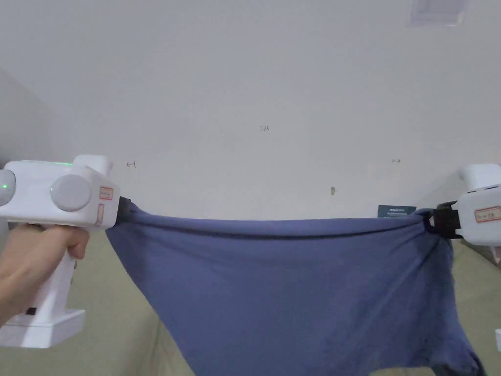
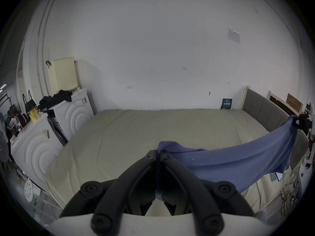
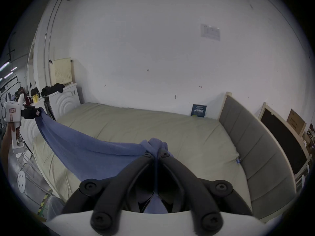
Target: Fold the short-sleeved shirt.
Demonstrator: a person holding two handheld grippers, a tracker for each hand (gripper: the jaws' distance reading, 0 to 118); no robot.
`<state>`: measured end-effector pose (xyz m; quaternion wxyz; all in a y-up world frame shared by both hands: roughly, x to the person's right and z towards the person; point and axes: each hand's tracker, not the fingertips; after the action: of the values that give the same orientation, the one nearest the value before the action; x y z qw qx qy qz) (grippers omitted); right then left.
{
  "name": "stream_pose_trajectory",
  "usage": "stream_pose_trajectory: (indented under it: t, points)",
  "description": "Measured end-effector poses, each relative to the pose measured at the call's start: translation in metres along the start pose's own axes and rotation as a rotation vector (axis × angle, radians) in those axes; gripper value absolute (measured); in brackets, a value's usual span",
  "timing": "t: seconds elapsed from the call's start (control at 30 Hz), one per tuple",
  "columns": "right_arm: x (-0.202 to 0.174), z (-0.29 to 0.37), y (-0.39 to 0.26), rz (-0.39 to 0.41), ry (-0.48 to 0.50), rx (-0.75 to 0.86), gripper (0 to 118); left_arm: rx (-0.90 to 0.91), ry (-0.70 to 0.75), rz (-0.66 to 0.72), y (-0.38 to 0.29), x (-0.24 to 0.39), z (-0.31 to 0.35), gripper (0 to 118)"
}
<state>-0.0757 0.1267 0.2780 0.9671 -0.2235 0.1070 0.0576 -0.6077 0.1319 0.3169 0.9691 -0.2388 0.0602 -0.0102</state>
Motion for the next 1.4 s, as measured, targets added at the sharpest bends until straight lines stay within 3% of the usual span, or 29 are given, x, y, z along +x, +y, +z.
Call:
stream_pose_trajectory:
  t: [0.3, 0.9, 1.13, 1.23, 1.4]
  points:
    - [0.005, -0.013, 0.065, 0.044, -0.077, 0.033, 4, 0.043, 0.041, 0.010, 0.062, 0.014, -0.021, 0]
    - [0.005, -0.201, 0.154, 0.034, -0.159, 0.075, 4, 0.181, 0.204, -0.014, 0.149, 0.036, -0.160, 0]
    - [0.004, -0.283, 0.141, 0.034, -0.155, 0.048, 4, 0.092, 0.200, 0.051, 0.137, 0.031, -0.252, 0]
    - [0.000, -0.317, 0.112, 0.064, -0.158, -0.003, 4, 0.033, 0.188, 0.051, 0.103, 0.030, -0.285, 0]
    - [-0.003, -0.341, 0.026, 0.044, -0.145, -0.100, 4, -0.125, 0.147, 0.047, 0.016, 0.032, -0.324, 0]
